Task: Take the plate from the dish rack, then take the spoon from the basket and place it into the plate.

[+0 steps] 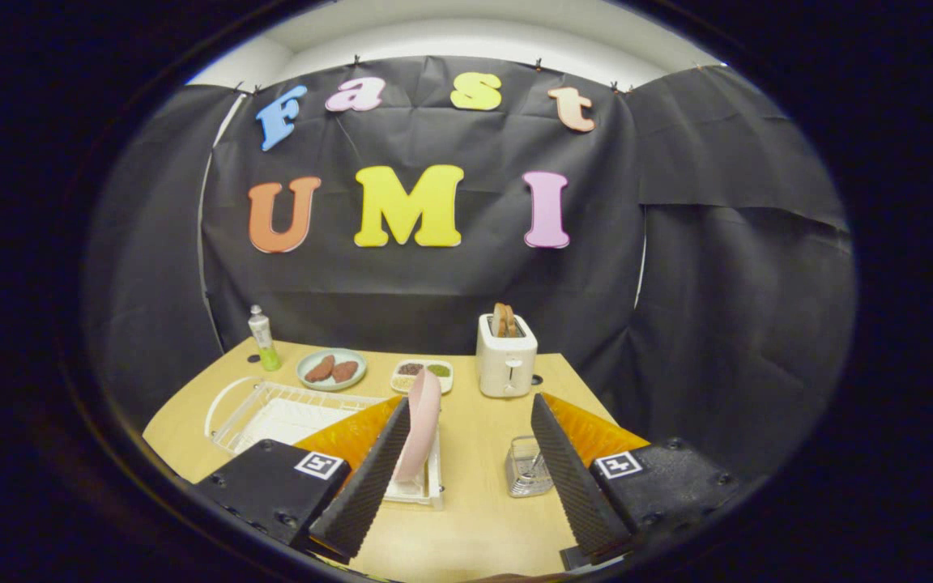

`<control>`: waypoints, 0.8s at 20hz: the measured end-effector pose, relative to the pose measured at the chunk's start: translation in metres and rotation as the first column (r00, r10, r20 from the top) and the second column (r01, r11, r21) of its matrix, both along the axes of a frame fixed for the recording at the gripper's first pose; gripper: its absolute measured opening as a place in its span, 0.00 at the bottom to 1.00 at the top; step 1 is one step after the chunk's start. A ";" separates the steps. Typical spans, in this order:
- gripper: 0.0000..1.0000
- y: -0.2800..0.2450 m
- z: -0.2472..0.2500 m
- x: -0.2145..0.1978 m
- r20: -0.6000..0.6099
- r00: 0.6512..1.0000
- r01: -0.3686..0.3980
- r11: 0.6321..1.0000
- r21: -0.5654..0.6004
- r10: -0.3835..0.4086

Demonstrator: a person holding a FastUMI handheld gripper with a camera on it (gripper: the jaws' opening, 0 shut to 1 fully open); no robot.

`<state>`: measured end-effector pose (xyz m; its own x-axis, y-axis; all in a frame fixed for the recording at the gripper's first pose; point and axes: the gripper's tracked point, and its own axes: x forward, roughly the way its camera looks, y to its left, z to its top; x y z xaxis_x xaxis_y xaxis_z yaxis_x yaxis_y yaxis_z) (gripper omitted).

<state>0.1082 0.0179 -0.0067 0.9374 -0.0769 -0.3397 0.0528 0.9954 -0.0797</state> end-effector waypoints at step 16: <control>0.80 0.036 -0.054 0.113 -0.458 0.870 0.058 0.960 -0.273 -0.183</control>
<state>0.2216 0.0540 -0.0612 0.6445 -0.3169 -0.6958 0.0644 0.9293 -0.3636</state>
